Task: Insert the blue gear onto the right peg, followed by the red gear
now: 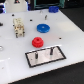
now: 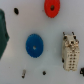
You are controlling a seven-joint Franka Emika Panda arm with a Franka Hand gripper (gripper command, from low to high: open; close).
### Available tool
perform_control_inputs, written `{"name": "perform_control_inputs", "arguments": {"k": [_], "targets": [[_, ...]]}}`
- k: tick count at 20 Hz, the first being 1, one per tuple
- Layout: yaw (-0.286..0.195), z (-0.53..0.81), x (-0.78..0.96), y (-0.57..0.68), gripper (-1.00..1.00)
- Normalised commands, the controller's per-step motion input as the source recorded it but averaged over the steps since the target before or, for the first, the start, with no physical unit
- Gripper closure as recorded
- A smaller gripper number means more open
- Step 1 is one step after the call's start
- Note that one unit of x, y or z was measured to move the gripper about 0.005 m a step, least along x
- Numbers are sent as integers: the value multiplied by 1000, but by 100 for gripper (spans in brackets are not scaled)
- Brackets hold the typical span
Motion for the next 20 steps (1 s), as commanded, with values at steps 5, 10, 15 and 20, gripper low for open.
{"name": "perform_control_inputs", "arguments": {"k": [5,10,15,20], "targets": [[0,-161,-615,338,-100],[0,-279,-589,310,-100],[0,-353,-554,253,-100],[0,-434,-463,220,-100]]}}
